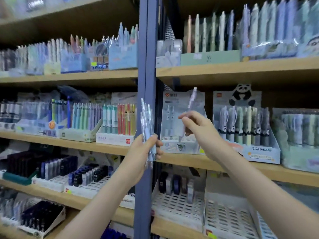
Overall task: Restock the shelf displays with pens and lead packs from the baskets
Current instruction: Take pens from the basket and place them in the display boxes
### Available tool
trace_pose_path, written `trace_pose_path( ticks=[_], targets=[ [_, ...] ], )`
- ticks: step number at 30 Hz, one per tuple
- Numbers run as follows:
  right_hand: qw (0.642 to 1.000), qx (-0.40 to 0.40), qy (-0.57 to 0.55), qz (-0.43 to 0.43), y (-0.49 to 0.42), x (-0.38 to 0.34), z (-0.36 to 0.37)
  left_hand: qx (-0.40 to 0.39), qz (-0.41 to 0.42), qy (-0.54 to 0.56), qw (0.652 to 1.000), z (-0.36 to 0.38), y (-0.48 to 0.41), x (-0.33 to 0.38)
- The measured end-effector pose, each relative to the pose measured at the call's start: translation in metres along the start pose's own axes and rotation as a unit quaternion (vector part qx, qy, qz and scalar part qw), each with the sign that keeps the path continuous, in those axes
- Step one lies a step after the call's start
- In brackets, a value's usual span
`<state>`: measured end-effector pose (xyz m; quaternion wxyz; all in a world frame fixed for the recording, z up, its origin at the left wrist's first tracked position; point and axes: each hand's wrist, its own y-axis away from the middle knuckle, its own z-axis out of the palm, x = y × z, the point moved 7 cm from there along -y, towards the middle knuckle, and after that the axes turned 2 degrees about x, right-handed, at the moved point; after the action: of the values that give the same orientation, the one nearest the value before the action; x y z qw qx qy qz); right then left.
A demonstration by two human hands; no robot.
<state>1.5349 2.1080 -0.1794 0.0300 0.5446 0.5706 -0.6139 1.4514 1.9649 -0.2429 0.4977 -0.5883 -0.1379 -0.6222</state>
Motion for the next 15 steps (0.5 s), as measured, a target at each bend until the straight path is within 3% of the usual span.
trace_pose_path(
  ticks=[8,15],
  targets=[
    [0.994,0.064,0.067,0.049,-0.059,0.037,0.004,0.011,0.014,0.012,1.0,-0.017,-0.017,-0.01],
    [0.985,-0.035,0.128,0.11,-0.072,0.052,0.025,0.0,0.021,0.037,0.999,-0.029,-0.026,-0.016]
  ],
)
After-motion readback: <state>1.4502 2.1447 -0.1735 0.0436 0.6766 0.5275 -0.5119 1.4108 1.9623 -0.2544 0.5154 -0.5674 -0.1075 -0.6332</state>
